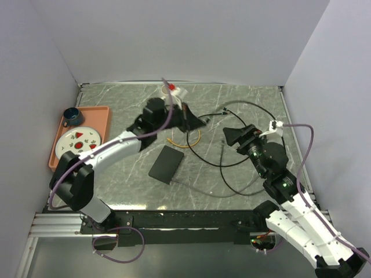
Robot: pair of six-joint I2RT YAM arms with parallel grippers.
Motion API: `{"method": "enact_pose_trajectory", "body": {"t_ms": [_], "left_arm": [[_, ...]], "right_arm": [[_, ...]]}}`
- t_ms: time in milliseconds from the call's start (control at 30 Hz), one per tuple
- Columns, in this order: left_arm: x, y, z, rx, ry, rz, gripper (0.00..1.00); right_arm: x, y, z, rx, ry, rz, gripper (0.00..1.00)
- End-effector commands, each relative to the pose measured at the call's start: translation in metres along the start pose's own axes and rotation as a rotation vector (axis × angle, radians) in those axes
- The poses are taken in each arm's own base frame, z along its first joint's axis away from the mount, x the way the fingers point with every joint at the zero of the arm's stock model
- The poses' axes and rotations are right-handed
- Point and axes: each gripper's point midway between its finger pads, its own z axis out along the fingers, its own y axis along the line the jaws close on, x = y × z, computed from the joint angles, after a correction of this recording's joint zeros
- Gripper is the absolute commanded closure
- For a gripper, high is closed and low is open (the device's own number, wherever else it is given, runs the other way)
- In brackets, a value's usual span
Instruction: Insert the plug into the switch port
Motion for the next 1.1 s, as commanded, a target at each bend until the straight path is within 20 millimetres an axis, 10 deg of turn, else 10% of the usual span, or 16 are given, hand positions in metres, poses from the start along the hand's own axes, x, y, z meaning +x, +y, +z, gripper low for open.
{"method": "enact_pose_trajectory", "body": {"t_ms": [0, 200, 333, 733, 1067], "left_arm": [[-0.097, 0.0, -0.044, -0.11, -0.229, 0.029, 0.99], [-0.164, 0.007, -0.094, -0.3, -0.372, 0.087, 0.99], [-0.158, 0.005, -0.088, -0.299, -0.261, 0.106, 0.99], [-0.038, -0.002, -0.052, -0.05, 0.35, 0.062, 0.99], [0.052, -0.024, -0.047, 0.159, 0.654, 0.152, 0.99]], "right_arm": [[0.006, 0.029, -0.005, -0.123, 0.126, -0.209, 0.07], [0.018, 0.057, -0.02, -0.326, 0.237, -0.452, 0.01], [0.005, 0.063, -0.03, -0.368, 0.204, -0.587, 0.01], [-0.013, 0.111, -0.08, -0.682, 0.134, -0.873, 0.01], [0.022, 0.117, -0.082, -0.849, 0.255, -0.878, 0.01]]}}
